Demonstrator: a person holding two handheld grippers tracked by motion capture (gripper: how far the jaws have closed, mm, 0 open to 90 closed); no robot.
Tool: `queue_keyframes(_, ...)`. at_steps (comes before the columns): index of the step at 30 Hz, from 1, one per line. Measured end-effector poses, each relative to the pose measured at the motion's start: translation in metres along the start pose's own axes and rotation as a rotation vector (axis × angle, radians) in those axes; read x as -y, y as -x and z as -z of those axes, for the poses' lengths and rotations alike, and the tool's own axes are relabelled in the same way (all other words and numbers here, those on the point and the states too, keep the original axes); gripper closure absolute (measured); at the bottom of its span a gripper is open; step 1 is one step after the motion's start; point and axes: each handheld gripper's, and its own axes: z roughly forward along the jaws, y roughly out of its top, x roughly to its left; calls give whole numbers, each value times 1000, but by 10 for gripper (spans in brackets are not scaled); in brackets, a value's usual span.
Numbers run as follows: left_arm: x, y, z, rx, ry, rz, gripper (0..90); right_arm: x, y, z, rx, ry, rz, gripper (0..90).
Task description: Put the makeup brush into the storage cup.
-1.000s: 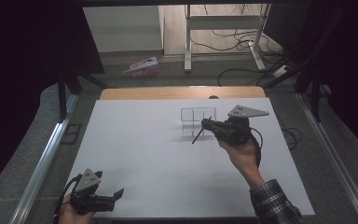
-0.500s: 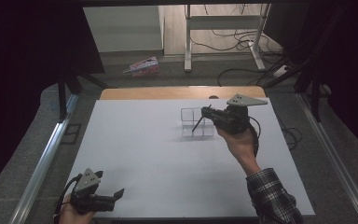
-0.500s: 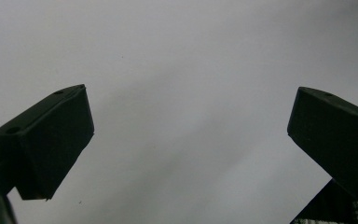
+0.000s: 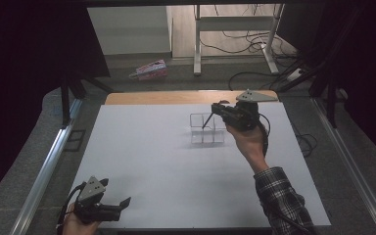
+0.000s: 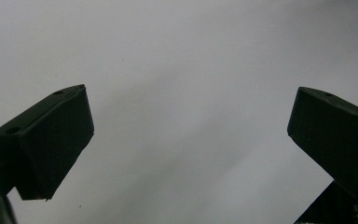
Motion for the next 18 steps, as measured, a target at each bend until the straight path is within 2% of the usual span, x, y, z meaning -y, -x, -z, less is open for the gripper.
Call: queue_keyframes(18,0,0,0,-1,8,-1,6,-9,9,-20,40,2,18,845)
